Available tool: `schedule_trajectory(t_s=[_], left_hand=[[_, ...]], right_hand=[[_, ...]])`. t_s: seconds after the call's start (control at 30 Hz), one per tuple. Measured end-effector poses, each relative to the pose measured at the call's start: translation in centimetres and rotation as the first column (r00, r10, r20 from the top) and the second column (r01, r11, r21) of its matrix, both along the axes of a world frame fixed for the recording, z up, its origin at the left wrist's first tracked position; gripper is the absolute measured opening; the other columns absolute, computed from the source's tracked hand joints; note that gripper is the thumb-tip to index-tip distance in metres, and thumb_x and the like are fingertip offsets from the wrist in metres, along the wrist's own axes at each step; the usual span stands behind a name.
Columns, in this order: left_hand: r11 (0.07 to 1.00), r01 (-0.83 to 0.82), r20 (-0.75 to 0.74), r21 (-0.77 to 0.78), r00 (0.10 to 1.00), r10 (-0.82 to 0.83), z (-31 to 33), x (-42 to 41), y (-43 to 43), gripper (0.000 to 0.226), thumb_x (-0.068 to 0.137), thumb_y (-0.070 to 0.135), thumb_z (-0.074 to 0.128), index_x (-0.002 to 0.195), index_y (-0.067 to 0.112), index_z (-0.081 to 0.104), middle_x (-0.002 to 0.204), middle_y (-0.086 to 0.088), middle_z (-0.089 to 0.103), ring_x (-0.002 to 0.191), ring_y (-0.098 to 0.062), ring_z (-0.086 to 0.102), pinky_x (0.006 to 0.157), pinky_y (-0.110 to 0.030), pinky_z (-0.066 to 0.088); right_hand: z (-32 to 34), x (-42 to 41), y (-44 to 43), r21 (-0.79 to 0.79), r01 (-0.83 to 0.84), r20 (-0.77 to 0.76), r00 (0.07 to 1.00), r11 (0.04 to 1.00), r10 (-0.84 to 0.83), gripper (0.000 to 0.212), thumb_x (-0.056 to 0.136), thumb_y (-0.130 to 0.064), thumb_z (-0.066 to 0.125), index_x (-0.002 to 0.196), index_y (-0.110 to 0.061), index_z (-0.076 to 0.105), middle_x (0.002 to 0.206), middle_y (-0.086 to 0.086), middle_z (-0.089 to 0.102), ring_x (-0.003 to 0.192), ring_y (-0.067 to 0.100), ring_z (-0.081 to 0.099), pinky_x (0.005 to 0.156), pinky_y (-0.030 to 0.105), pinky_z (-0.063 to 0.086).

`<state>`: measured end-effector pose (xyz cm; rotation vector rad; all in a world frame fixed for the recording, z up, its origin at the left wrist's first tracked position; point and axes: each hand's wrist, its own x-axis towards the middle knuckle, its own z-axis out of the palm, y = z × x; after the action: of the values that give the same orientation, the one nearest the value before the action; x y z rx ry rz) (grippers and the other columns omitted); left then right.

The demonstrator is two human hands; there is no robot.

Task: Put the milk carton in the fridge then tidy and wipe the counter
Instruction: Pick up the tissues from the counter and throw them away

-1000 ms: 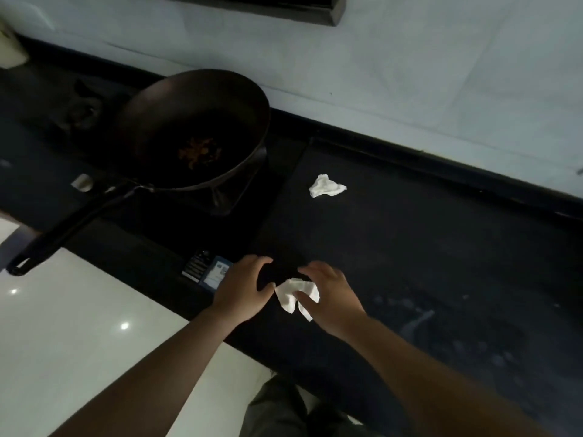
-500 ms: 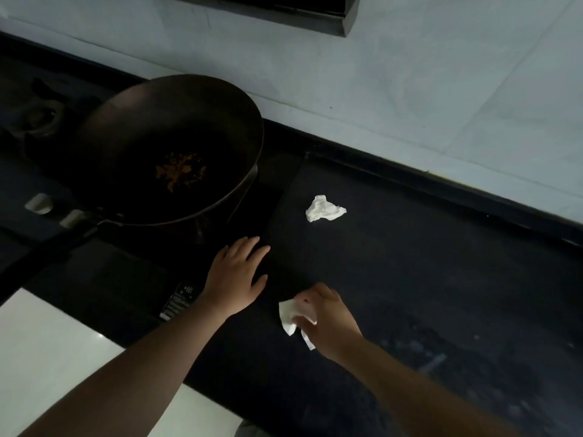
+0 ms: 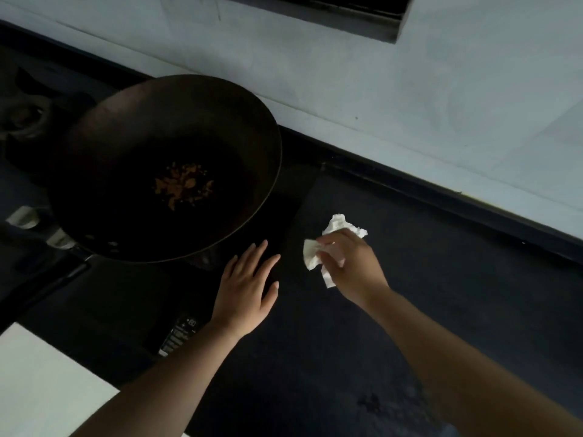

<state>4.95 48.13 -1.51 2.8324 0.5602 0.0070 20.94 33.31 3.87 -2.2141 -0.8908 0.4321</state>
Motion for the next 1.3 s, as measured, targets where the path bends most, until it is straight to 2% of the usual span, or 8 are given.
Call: schedule_trajectory(t_s=[0.1, 0.2, 0.3, 0.47, 0.73, 0.93, 1.13, 1.3], left_hand=[[1.0, -0.008, 0.001, -0.011, 1.0, 0.008, -0.1, 0.0, 0.0, 0.049, 0.088, 0.042, 0.041, 0.134, 0.025, 0.043, 0.151, -0.003, 0.033, 0.139, -0.021, 0.03, 0.109, -0.044, 0.032], [1.0, -0.018, 0.017, -0.016, 1.0, 0.018, -0.1, 0.1, 0.0, 0.049, 0.087, 0.042, 0.043, 0.133, 0.025, 0.044, 0.15, -0.003, 0.034, 0.138, -0.021, 0.032, 0.108, -0.044, 0.033], [1.0, -0.019, 0.024, -0.016, 1.0, 0.019, -0.1, 0.0, 0.1, 0.049, 0.087, 0.043, 0.044, 0.133, 0.026, 0.044, 0.15, -0.002, 0.035, 0.138, -0.02, 0.032, 0.108, -0.043, 0.031], [0.999, -0.02, 0.027, -0.026, 0.999, 0.021, 0.0, 0.1, 0.2, 0.048, 0.085, 0.042, 0.045, 0.131, 0.027, 0.045, 0.149, -0.002, 0.037, 0.137, -0.021, 0.033, 0.107, -0.044, 0.032], [1.0, -0.008, 0.022, -0.009, 1.0, 0.008, -0.2, 0.0, 0.2, 0.049, 0.086, 0.043, 0.04, 0.133, 0.026, 0.044, 0.151, -0.002, 0.033, 0.139, -0.02, 0.028, 0.108, -0.045, 0.031], [1.0, 0.01, 0.021, -0.004, 1.0, -0.01, -0.3, 0.0, 0.3, 0.05, 0.087, 0.043, 0.038, 0.134, 0.025, 0.042, 0.152, -0.002, 0.031, 0.14, -0.02, 0.026, 0.109, -0.044, 0.029], [0.999, 0.031, 0.032, -0.01, 0.999, -0.031, -0.4, -0.2, 0.4, 0.05, 0.087, 0.042, 0.04, 0.135, 0.025, 0.041, 0.152, -0.003, 0.029, 0.141, -0.021, 0.025, 0.109, -0.044, 0.027], [0.991, 0.11, 0.031, -0.069, 0.994, -0.108, 0.1, -1.0, 0.5, 0.055, 0.089, 0.042, 0.031, 0.138, 0.019, 0.038, 0.152, -0.005, 0.029, 0.142, -0.022, 0.021, 0.112, -0.044, 0.019]], right_hand=[[0.1, 2.1, 1.6, 0.022, 0.04, 0.073, 0.996, 0.999, -0.041, 0.025, 0.086, -0.019, 0.061, 0.111, -0.017, 0.062, 0.113, -0.001, 0.055, 0.097, 0.015, 0.054, 0.076, 0.023, 0.04], [-0.9, 3.1, 2.6, -0.198, 0.02, 0.111, 0.994, 0.98, 0.002, 0.036, 0.086, -0.028, 0.06, 0.122, -0.023, 0.055, 0.127, -0.001, 0.048, 0.117, 0.022, 0.044, 0.091, 0.035, 0.041], [-1.8, 2.9, 2.8, -0.326, 0.005, 0.194, 0.979, 0.945, 0.061, 0.043, 0.085, -0.038, 0.058, 0.126, -0.03, 0.051, 0.144, 0.0, 0.033, 0.134, 0.025, 0.023, 0.103, 0.046, 0.029], [-2.2, 2.8, 3.8, -0.443, 0.047, 0.097, 0.995, 0.895, -0.004, 0.042, 0.092, -0.045, 0.042, 0.133, -0.038, 0.041, 0.152, -0.002, 0.023, 0.139, 0.026, 0.014, 0.109, 0.053, 0.022], [-2.8, -2.2, 1.5, -0.392, 0.047, 0.177, 0.984, 0.919, 0.025, 0.037, 0.091, -0.042, 0.044, 0.127, -0.035, 0.045, 0.138, 0.0, 0.036, 0.126, 0.025, 0.029, 0.099, 0.042, 0.032], [-3.7, -4.8, 0.1, -0.291, 0.06, 0.187, 0.982, 0.955, -0.004, 0.041, 0.087, -0.04, 0.055, 0.124, -0.022, 0.053, 0.124, 0.008, 0.049, 0.114, 0.031, 0.04, 0.084, 0.045, 0.05], [-3.2, -6.9, 0.5, -0.306, 0.039, 0.157, 0.988, 0.951, 0.01, 0.043, 0.091, -0.038, 0.05, 0.13, -0.021, 0.047, 0.131, 0.004, 0.042, 0.12, 0.026, 0.036, 0.078, 0.038, 0.05], [-3.0, -8.8, -0.9, -0.279, 0.108, 0.114, 0.99, 0.954, -0.079, 0.046, 0.09, -0.039, 0.053, 0.13, -0.018, 0.047, 0.125, 0.006, 0.044, 0.114, 0.026, 0.041, 0.074, 0.037, 0.05]])
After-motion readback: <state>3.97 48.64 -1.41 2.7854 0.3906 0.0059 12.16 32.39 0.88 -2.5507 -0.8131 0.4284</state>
